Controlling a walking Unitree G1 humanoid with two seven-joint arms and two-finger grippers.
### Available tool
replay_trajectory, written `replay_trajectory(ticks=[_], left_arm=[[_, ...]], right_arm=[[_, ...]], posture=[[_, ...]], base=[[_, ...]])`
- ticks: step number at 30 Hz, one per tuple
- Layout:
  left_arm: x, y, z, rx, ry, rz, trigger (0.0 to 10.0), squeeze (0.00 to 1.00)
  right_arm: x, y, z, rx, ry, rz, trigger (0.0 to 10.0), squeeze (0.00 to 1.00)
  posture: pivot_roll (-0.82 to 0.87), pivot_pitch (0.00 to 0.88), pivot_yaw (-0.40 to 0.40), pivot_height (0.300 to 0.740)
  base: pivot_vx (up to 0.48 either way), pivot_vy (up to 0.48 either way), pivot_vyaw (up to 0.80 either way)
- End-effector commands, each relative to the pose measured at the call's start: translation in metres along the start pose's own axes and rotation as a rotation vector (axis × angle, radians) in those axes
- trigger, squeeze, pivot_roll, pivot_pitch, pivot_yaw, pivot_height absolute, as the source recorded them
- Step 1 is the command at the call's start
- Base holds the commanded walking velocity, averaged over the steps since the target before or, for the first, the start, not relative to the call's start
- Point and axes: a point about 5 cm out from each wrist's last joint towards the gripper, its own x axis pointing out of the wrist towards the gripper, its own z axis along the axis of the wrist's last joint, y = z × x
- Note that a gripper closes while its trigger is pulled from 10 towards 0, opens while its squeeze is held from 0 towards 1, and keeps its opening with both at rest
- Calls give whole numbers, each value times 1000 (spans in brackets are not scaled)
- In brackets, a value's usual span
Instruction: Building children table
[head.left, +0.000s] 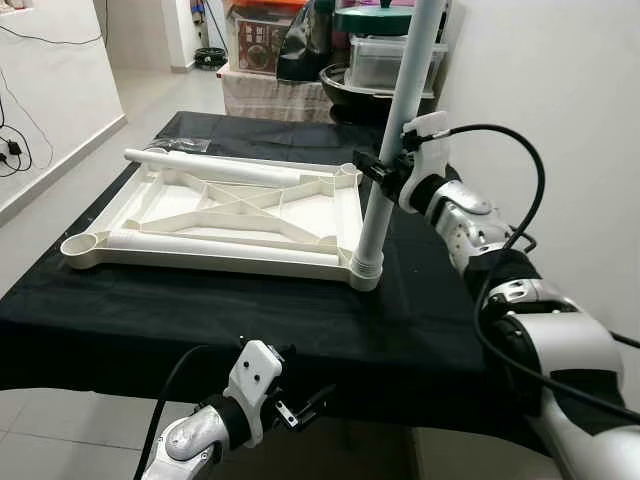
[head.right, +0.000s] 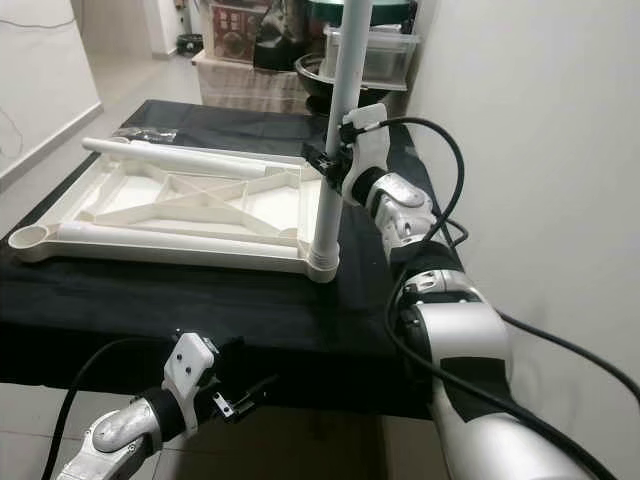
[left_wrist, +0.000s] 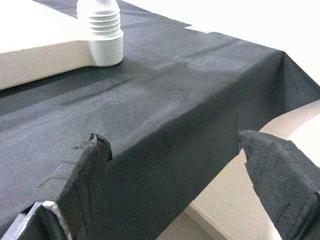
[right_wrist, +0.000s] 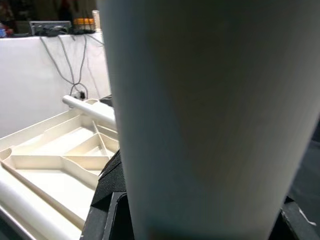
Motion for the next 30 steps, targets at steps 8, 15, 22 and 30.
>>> replay_trajectory(ticks=[8,15,22,30], left_arm=[[1,-4,1,1,-9,-7,10000,0],[7,-5,0,-1,-12,-12,10000,0],[9,-6,1,-5,-18,-5,10000,0],[9,-7,0,-11,-19,-1,10000,0]], right_arm=[[-7,11,-65,50,267,-188,0,0],[-15,29,-107,80,424,-509,0,0],[-17,38,-115,124,455,-663,0,0],[-12,36,-102,187,429,-746,0,0]], posture=[[11,0,-114,740],[-16,0,-124,740],[-15,0,-135,740],[-13,0,-143,740]], base=[[0,0,0],[0,0,0],[0,0,0],[0,0,0]])
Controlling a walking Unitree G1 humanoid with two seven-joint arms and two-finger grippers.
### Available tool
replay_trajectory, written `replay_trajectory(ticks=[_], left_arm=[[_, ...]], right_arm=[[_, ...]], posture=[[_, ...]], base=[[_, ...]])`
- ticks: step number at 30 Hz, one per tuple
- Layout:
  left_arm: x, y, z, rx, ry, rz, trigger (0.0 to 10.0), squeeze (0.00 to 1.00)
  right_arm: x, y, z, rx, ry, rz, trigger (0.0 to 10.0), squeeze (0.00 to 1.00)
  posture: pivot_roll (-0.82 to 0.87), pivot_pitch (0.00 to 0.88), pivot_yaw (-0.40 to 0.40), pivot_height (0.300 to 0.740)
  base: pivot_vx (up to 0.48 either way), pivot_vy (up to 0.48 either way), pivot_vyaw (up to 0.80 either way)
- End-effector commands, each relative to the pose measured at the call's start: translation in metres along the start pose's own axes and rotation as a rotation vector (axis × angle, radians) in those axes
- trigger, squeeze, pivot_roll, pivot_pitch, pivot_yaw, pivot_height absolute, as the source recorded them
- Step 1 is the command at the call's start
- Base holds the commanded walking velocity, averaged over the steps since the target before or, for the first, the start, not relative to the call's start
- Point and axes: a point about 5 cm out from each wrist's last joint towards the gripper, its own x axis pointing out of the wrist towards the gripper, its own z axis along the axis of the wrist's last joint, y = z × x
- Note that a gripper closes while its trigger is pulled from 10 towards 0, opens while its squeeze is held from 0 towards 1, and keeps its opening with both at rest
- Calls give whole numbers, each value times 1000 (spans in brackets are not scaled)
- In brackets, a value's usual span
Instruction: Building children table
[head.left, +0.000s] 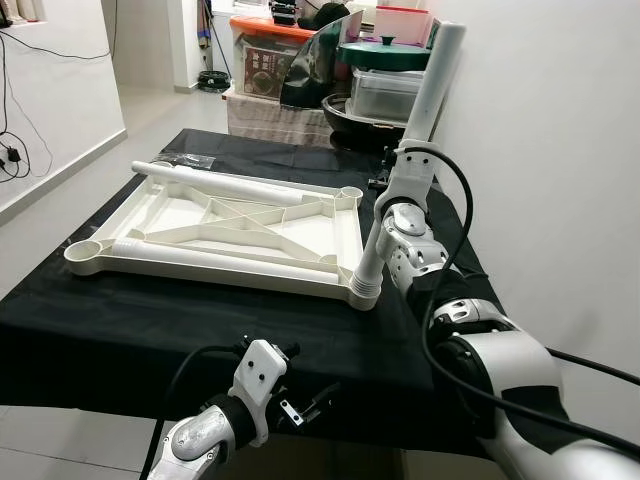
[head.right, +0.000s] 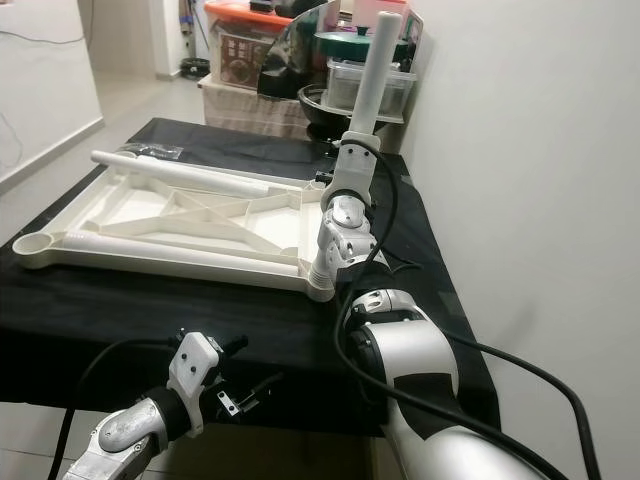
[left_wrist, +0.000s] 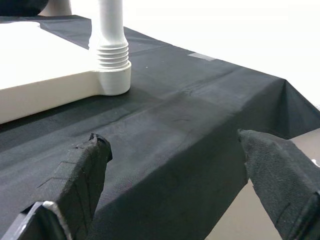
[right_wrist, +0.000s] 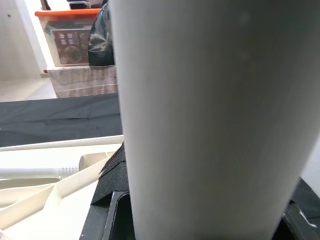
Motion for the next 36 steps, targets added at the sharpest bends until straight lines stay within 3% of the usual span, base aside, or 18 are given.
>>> replay_trajectory(ticks=[1,17,18,19,36], left_arm=[[3,-2,-2,2,1,-6,10000,0],[1,-1,-2,6,5,-7,10000,0],[1,-1,-2,6,6,-8,10000,0],[1,-1,-2,6,6,-8,10000,0],[3,-1,-3,8,4,-15,10000,0]], right_arm=[[-10,-15,-66,-48,291,-62,0,0],[-12,-9,-64,-32,269,-87,0,0],[-11,-9,-60,-31,261,-84,5922,0],[-10,-8,-56,-29,252,-82,10000,0],[-5,-2,-35,-8,228,-43,10000,0]], posture=[[-13,0,-143,740],[-8,0,-134,740],[-9,0,-132,740],[-9,0,-132,740],[-22,0,-126,740]], base=[[0,0,0],[0,0,0],[0,0,0],[0,0,0],[0,0,0]])
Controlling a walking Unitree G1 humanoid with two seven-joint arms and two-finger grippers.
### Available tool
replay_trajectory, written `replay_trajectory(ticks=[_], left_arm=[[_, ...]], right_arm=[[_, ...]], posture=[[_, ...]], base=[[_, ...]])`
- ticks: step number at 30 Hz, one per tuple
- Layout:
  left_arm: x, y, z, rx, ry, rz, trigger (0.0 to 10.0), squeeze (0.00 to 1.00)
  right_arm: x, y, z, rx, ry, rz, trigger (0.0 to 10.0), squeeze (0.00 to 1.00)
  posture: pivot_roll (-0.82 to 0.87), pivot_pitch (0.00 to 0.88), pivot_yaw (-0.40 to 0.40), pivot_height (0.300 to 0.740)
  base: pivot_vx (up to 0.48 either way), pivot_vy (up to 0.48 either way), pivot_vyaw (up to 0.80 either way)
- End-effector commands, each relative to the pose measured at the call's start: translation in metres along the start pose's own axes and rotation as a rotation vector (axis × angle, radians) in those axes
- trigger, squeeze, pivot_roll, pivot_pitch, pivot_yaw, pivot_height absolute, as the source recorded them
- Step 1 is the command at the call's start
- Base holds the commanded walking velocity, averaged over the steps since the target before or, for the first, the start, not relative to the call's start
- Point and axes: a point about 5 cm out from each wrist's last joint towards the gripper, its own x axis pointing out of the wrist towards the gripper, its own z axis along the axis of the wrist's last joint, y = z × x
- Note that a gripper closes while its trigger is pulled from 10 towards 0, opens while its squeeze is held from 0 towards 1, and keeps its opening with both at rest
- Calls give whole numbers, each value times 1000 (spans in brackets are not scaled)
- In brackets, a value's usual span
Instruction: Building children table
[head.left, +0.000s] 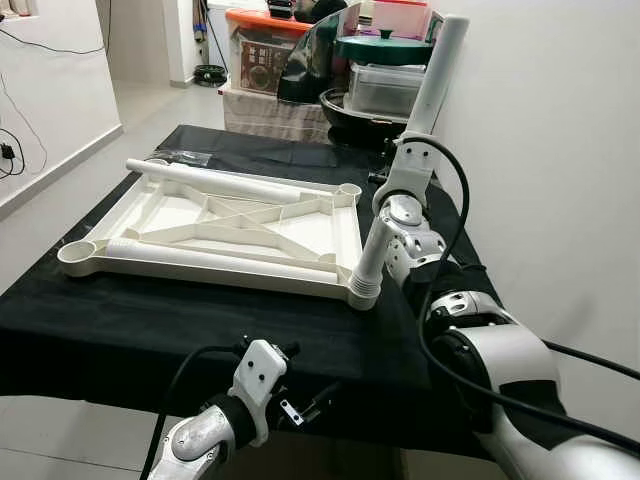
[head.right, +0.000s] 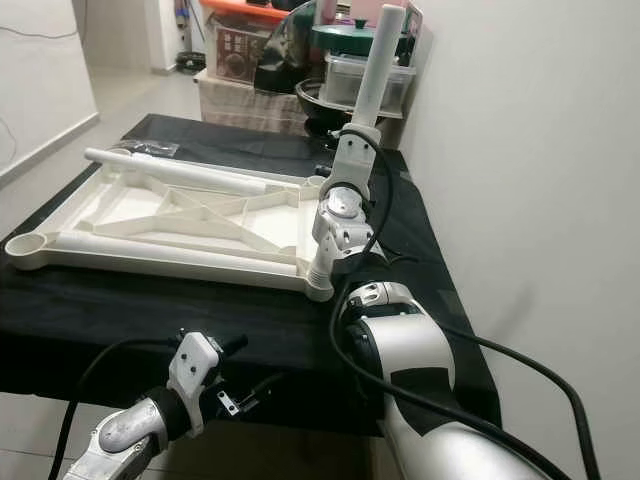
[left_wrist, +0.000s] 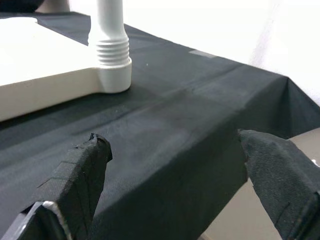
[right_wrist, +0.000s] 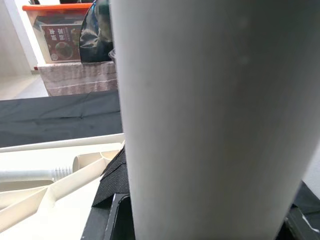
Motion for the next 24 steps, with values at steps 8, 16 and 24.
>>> replay_trajectory(ticks=[8,16,24], left_arm=[[3,-1,-1,10,0,-17,10000,0],[3,0,-1,12,1,-23,10000,0],[3,0,-1,11,1,-25,10000,0]], right_arm=[[-4,-7,-43,3,208,-14,10000,0],[-2,-9,-37,36,191,-18,10000,0],[-1,-9,-29,50,163,-18,10000,416]], posture=[[-23,0,-124,740],[-26,0,-117,740],[-27,0,-115,740]], base=[[0,0,0],[0,0,0],[0,0,0]])
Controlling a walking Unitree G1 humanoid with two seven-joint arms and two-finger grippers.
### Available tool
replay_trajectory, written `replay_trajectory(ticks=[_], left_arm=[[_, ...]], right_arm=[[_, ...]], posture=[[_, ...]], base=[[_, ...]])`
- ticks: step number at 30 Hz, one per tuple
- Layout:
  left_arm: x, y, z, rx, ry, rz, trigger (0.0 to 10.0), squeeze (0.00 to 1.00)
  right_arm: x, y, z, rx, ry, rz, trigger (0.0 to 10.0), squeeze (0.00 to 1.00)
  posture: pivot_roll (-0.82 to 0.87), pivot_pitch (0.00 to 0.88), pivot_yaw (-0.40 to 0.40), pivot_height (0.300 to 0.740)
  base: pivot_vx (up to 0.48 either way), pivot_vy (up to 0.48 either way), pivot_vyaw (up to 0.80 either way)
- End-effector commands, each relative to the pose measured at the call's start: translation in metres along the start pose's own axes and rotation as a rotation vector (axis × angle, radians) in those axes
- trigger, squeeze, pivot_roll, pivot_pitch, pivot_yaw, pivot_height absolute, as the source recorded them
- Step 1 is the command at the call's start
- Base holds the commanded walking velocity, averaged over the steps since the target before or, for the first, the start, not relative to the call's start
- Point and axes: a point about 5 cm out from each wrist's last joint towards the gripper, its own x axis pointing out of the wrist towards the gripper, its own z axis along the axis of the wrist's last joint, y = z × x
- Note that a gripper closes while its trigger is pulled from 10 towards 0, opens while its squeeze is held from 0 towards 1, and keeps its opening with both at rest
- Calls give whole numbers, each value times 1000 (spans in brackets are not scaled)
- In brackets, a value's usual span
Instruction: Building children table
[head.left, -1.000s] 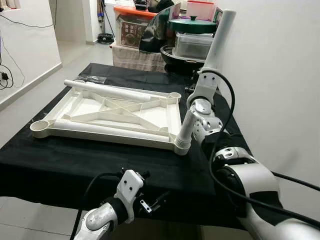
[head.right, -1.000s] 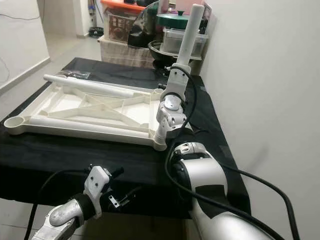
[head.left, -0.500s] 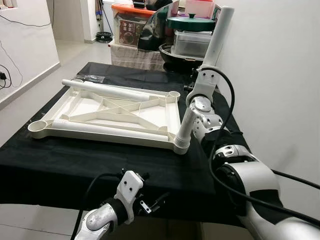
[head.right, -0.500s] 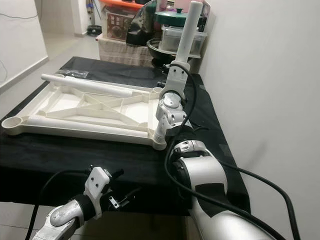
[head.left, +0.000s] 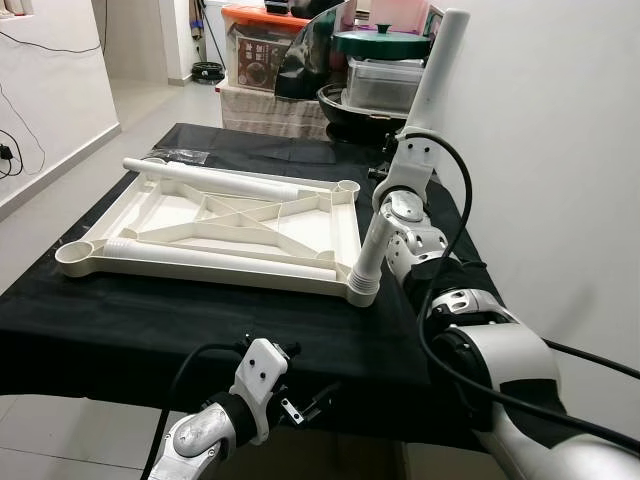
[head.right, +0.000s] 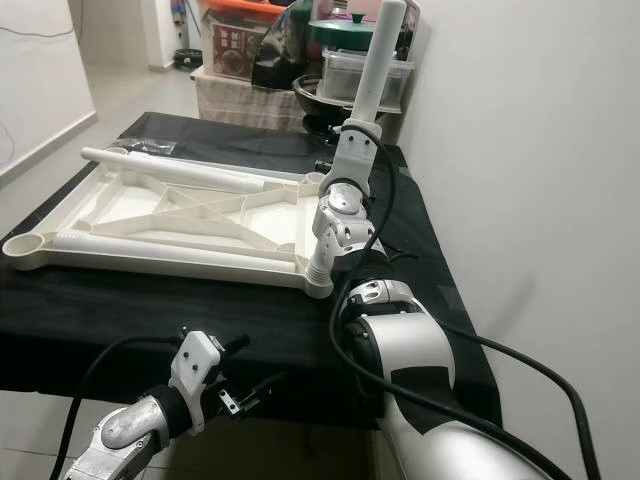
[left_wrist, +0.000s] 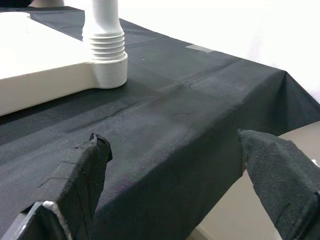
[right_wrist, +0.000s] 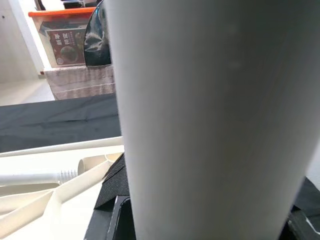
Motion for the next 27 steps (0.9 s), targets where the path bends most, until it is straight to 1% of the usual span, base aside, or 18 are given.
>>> replay_trajectory(ticks=[1,2,6,7,9,10,11,13,15,18,21,23,24,27], left_arm=[[1,-2,-1,6,0,-13,10000,0],[1,-2,-1,6,-1,-13,10000,0],[1,-2,-1,5,-1,-13,10000,0],[1,-2,-1,4,-1,-14,10000,0],[1,-2,-1,4,-1,-14,10000,0],[2,-2,-1,4,-1,-15,10000,0],[2,-2,-1,4,-1,-15,10000,0],[3,-1,-1,4,-1,-15,10000,0],[3,-1,-1,4,-1,-15,10000,0],[3,-1,-2,3,-2,-15,10000,0],[3,-1,-2,3,-2,-15,10000,0],[2,-1,-2,2,-1,-16,10000,0],[2,-1,-2,2,-1,-16,10000,0],[2,-1,-2,7,2,-18,10000,0]], right_arm=[[-1,-10,-35,30,175,-31,10000,416],[-1,-9,-34,31,172,-30,10000,741],[-1,-9,-33,36,165,-29,10000,761],[-1,-8,-30,39,157,-22,10000,910],[-1,-8,-30,39,157,-22,10000,910],[-1,-5,-19,53,121,-9,10000,1000],[-1,-5,-19,53,121,-9,10000,1000],[0,-4,-10,69,87,-5,10000,1000],[0,-4,-10,69,87,-5,10000,1000],[1,-4,-3,83,66,1,10000,1000],[1,-4,-3,83,66,1,10000,1000],[1,-3,7,101,25,20,10000,1000],[1,-3,7,101,25,20,10000,1000],[0,-3,19,117,-28,42,10000,1000]], posture=[[-27,0,-115,740],[-28,0,-115,740],[-28,0,-115,740],[-28,0,-115,740],[-28,0,-115,740],[-34,0,-113,740],[-34,0,-113,740],[-35,0,-112,740],[-35,0,-112,740],[-35,0,-112,740],[-35,0,-112,740],[-35,0,-109,740],[-35,0,-109,740],[-33,0,-107,740]], base=[[0,0,0],[0,0,0],[0,0,0],[0,0,0],[0,0,0],[0,0,0],[0,0,0],[0,0,0],[0,0,0],[0,0,0],[0,0,0],[0,0,0],[0,0,0],[0,0,0]])
